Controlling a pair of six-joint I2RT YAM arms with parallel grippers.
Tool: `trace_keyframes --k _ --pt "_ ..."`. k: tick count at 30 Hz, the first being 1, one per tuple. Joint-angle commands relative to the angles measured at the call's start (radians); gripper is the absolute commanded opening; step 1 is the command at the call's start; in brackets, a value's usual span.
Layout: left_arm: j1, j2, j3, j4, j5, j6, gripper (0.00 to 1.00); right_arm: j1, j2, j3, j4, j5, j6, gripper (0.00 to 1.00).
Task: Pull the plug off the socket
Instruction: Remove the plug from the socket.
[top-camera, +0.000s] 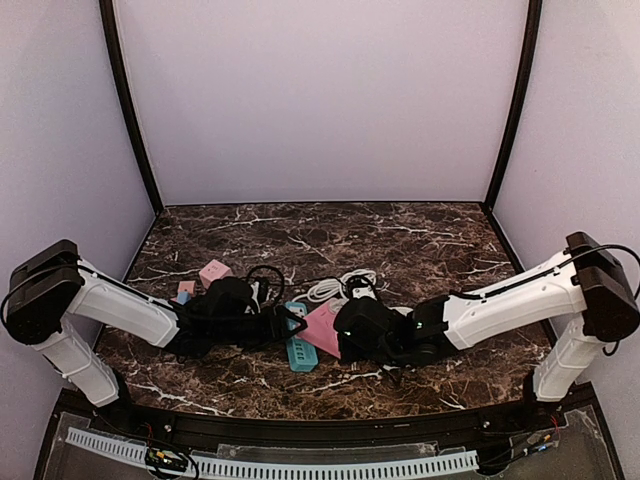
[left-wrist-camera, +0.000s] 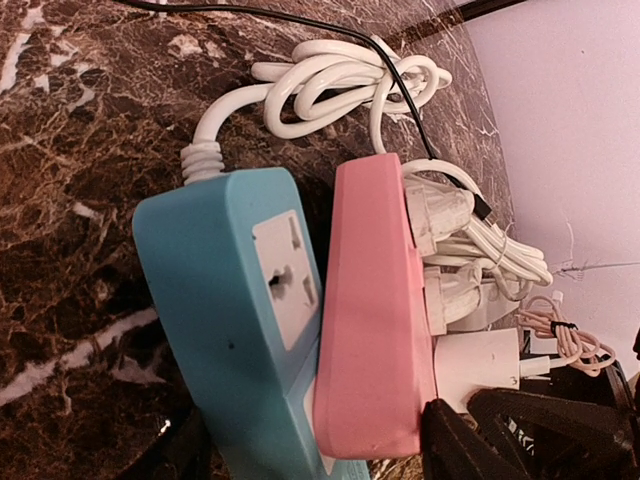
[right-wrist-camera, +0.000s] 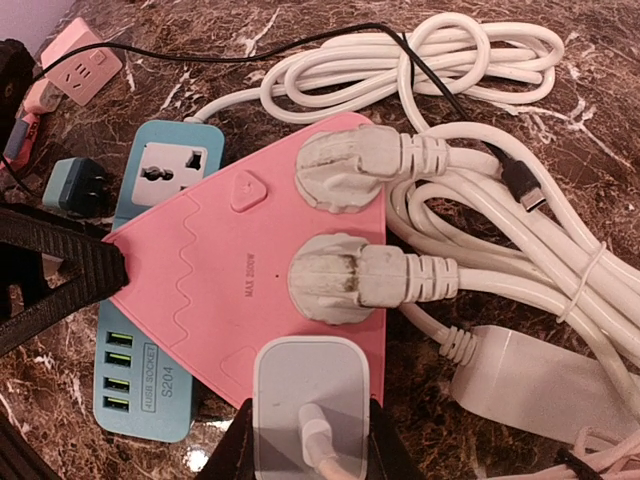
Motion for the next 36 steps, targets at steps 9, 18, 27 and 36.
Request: trace_keyframes --k 9,18,27,36 --pt "-0.005 -0.016 -0.024 -0.195 -0.048 0.093 0.58 -0.048 -0.153 -0.150 0.212 -0.108 0.036 0.00" --pt "-0.005 -0.015 -0.023 -0.207 -0.048 0.100 0.58 -0.049 -0.141 -0.147 0.222 -0.105 0.021 0.00" --pt "-0.005 -0.008 -0.019 -0.209 -0.076 0.102 0.58 -0.013 -0.104 -0.074 0.144 -0.034 -0.028 0.00" --pt "-0.005 -0.005 -0.019 -0.207 -0.075 0.103 0.58 0.028 -0.051 0.014 0.060 0.032 -0.070 0.00"
